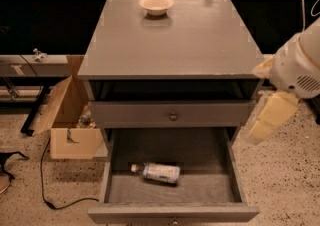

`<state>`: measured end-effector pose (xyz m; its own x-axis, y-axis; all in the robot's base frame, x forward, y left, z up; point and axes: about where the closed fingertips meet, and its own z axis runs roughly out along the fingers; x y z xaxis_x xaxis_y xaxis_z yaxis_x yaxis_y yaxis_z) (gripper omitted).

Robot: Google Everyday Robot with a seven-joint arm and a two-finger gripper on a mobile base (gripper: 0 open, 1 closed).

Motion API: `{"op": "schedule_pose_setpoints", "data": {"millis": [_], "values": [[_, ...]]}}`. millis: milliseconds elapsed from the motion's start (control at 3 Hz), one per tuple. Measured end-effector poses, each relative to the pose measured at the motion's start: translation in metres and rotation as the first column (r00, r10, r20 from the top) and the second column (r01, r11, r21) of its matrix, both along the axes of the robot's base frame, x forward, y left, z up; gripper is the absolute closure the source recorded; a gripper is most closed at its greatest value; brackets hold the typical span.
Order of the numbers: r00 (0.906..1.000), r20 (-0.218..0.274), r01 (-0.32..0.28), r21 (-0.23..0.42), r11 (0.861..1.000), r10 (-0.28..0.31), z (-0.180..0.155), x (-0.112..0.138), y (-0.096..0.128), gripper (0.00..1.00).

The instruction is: Pick blue plastic bottle from middle drawer and place on counter

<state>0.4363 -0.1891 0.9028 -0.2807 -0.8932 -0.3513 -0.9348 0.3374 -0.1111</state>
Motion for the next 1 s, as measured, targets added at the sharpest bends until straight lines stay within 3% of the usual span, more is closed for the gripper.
{"op": "schedule_pose_setpoints", "data": {"millis": [333,667,1000], "values": [[0.9958,-0.036,0.088,0.16,0.983,-0.084,-0.04,-0.012,0.024,0.0],[0.993,0.01,0.114,0.185,0.976,-0.118,-0.042,-0.001,0.027,0.0],[0.993,0.01,0.114,0.185,0.976,-0.118,-0.042,-0.001,0.027,0.0]]}}
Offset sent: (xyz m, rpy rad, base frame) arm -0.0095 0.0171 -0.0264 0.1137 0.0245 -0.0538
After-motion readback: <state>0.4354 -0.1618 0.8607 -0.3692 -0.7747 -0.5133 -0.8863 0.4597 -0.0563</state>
